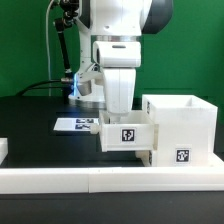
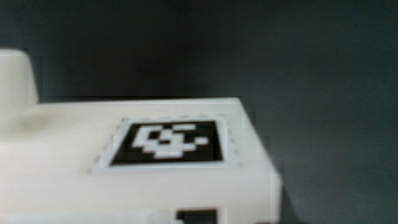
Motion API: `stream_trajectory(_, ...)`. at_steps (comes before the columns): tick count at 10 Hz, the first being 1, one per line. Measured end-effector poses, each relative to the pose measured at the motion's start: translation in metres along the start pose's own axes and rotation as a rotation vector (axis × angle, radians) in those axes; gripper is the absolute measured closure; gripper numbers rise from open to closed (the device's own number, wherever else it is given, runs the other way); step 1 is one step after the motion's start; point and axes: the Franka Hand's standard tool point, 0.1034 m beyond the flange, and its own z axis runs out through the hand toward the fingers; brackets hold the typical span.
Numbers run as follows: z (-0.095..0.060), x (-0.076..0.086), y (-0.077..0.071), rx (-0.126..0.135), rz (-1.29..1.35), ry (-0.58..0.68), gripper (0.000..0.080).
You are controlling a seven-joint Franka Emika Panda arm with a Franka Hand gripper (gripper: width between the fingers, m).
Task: Assemble drawer
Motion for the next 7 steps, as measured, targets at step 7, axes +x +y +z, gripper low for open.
stream_trajectory(7, 0.0008, 0.0048, -0.0002, 0.002, 0.001, 0.002, 0.0755)
